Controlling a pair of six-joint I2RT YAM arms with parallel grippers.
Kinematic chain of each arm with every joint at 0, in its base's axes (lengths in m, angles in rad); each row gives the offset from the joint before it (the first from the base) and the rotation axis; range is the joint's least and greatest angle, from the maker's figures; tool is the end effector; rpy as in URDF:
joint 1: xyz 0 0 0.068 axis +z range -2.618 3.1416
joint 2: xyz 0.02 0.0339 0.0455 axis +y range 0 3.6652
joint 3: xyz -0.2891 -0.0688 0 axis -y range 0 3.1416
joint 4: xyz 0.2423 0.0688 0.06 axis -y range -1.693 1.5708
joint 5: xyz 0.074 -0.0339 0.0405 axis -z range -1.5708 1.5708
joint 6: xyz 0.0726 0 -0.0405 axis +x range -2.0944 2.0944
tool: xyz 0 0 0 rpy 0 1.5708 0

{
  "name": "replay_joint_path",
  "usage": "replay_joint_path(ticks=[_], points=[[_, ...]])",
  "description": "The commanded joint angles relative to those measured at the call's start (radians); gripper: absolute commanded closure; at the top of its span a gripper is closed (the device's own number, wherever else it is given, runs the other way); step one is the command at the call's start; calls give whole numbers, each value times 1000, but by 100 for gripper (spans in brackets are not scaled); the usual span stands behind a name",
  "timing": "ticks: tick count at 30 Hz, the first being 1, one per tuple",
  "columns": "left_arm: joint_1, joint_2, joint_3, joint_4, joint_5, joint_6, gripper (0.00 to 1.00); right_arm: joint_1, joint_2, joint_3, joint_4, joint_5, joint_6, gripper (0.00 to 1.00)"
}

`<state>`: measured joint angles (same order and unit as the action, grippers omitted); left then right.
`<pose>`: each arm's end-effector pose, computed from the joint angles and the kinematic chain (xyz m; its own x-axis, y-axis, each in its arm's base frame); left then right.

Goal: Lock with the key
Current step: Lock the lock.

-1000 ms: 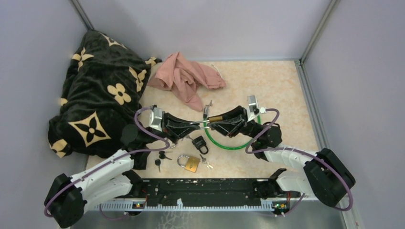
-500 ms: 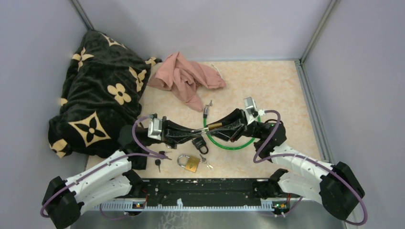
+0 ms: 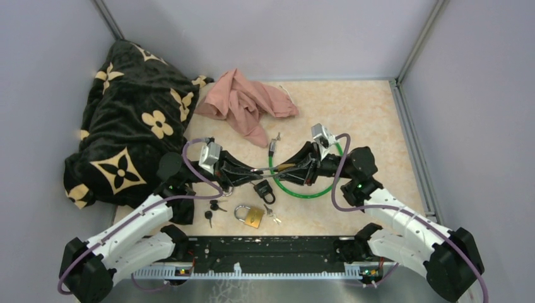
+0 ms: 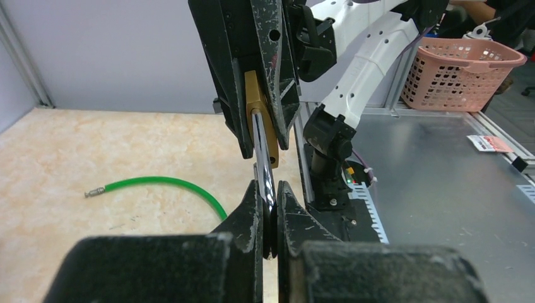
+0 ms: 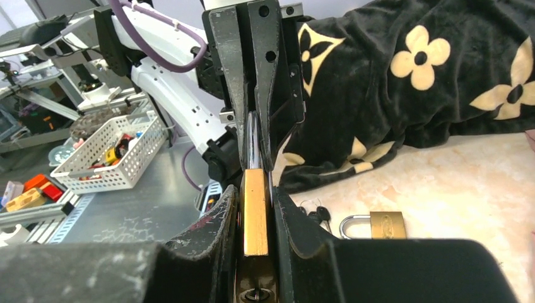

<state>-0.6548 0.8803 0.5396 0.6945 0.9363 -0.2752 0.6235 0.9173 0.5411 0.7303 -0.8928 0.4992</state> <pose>0.1183 -0.1646 0.3525 0.0035 -0.2058 -0.9786 0.9988 -0.0476 0.0136 0.1324 0.1649 0.3513 -0.2121 0.2173 -0.9528 -0.9770 -0.0243 0.2119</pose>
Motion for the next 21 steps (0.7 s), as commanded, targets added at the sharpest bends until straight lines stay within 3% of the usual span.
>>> replay_joint_path(ticks=[1,12,21], points=[[-54,1,-3,126,87,-94,100,-20,54,26,100,58,45,100],[-87,23,-2,143,95,-165,100,6,21,18,36,208,-25,100],[-88,40,25,118,140,-176,100,31,-1,67,-149,303,-172,100]])
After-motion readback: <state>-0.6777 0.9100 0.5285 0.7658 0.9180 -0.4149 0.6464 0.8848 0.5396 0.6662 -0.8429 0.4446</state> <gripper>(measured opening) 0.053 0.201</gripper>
